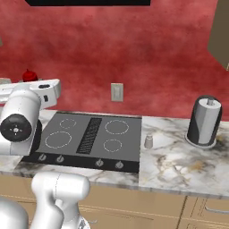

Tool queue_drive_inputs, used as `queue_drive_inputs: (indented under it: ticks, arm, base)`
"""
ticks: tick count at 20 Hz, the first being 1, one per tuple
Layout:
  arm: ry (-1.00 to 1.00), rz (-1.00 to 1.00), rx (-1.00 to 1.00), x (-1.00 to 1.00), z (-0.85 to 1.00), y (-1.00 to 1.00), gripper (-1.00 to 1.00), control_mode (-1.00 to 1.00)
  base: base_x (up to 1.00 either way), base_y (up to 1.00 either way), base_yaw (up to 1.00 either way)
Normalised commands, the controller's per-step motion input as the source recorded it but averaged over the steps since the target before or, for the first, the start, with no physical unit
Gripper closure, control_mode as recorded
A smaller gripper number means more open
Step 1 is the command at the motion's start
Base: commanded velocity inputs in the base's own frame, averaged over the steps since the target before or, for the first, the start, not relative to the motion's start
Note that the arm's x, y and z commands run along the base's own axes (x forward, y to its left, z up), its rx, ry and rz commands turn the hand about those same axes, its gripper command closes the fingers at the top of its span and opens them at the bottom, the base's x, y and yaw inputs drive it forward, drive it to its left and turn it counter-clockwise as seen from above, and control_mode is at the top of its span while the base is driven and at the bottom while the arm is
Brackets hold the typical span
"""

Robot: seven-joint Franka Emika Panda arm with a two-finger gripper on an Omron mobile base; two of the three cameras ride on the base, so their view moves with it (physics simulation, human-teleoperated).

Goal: Collect the paprika, ketchup, and shaker from the cabinet and place them next to the stove.

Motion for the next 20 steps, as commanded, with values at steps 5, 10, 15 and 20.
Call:
queue_drive_inputs:
  ticks: [5,10,15,20]
  arm:
    - [0.0,0.0,0.0,0.0,0.0,0.0,1.0,1.0]
    - [0.0,0.0,0.0,0.0,0.0,0.0,1.0,1.0]
    - [-0.05,0.11,-0.02,0.15,-0.04,-0.43,1.0,-1.0]
    - [-0.09,0.12,-0.08,-0.08,-0.01,-0.7,1.0,-1.0]
  base:
    - [0.34,-0.35,0.02]
    - [0.53,-0.19,0.05]
    - [0.0,0.0,0.0]
    - [0.0,0.0,0.0]
